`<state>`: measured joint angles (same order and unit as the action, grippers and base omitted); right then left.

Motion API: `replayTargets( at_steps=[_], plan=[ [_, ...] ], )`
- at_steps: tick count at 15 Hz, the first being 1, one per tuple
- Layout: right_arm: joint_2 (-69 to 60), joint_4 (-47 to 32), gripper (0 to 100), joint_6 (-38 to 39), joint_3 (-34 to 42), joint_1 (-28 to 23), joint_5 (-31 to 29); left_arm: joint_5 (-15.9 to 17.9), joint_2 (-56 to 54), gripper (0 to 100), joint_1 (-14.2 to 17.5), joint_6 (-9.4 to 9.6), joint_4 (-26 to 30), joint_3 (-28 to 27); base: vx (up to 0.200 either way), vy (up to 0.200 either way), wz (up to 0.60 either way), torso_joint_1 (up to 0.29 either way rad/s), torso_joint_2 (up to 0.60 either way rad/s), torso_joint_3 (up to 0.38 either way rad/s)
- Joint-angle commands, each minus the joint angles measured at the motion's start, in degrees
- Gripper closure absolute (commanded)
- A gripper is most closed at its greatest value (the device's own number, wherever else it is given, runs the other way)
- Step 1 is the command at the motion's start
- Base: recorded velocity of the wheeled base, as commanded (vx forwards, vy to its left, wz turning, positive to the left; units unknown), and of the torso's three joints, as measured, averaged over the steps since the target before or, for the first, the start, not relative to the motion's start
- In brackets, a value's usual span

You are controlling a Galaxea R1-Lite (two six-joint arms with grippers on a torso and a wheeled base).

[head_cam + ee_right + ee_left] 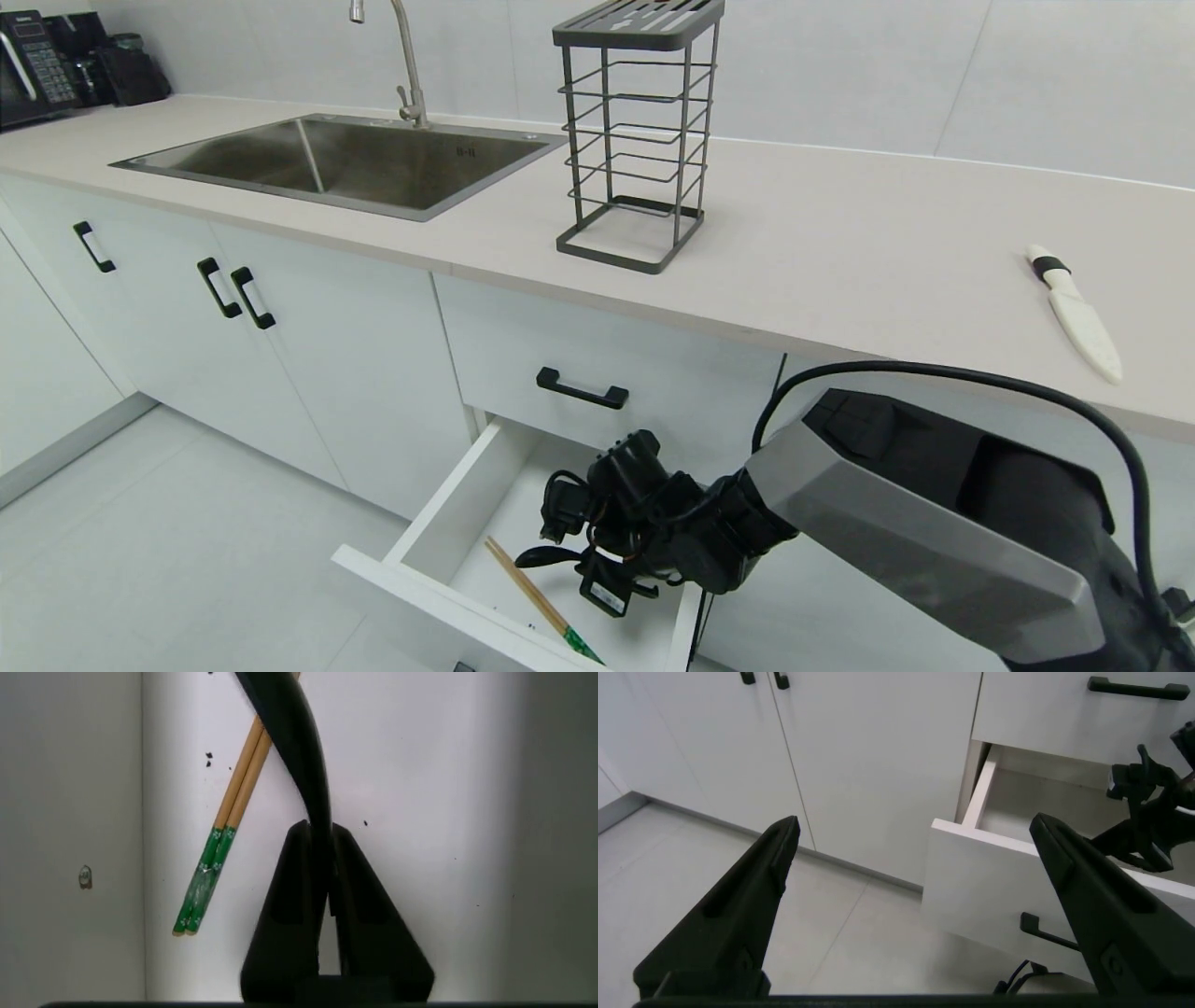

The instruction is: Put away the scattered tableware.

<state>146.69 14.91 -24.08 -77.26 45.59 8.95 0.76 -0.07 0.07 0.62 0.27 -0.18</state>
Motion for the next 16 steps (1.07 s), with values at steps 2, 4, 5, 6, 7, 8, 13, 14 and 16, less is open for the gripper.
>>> replayTargets(
  at_steps=[2, 4, 5, 6, 7, 8, 13, 14, 16],
  plan=[
    [0.18, -1.02, 0, -1.24, -1.13, 0.02, 0.1, -0.05, 0.07, 0, 0.01, -0.01, 0.0, 0.01, 0.0, 0.0, 0.0, 0.0, 0.0, 0.0],
    [0.18, -0.85, 0, -1.24, -1.13, 0.02, 1.34, 0.04, 0.07, 0, 0.01, -0.01, 0.0, 0.01, 0.0, 0.0, 0.0, 0.0, 0.0, 0.0],
    [0.18, -0.85, 0, -1.24, -1.13, 0.02, 1.42, 0.04, 0.07, 0, 0.01, -0.01, 0.0, 0.01, 0.0, 0.0, 0.0, 0.0, 0.0, 0.0],
    [0.18, -0.67, 0, -1.41, -1.13, 0.02, 1.42, 0.04, 0.07, 0, 0.01, -0.01, 0.0, 0.01, 0.0, 0.0, 0.0, 0.0, 0.0, 0.0],
    [0.18, -0.67, 0, -1.68, -1.13, 0.02, 1.42, 0.04, 0.07, 0, 0.01, -0.01, 0.0, 0.01, 0.0, 0.0, 0.0, 0.0, 0.0, 0.0],
    [0.0, -0.67, 0, -2.64, -1.13, 0.11, 1.42, 0.04, 0.07, 0, 0.01, -0.01, 0.0, 0.01, 0.0, 0.0, 0.0, 0.0, 0.0, 0.0],
    [-2.9, -0.67, 0, -3.78, 0.27, 0.46, 1.51, 0.04, 0.07, 0, 0.01, -0.01, 0.0, 0.01, 0.0, 0.0, 0.0, 0.0, 0.0, 0.0],
    [-4.92, -0.67, 0, -4.05, 1.85, 0.64, 1.6, 0.04, 0.07, 0, 0.01, -0.01, 0.0, 0.01, 0.0, 0.0, 0.0, 0.0, 0.0, 0.0],
    [-9.67, -0.67, 0, -4.05, 6.51, 0.81, 1.6, 0.04, 0.07, 0, 0.01, -0.01, 0.0, 0.01, 0.0, 0.0, 0.0, 0.0, 0.0, 0.0]
  ],
)
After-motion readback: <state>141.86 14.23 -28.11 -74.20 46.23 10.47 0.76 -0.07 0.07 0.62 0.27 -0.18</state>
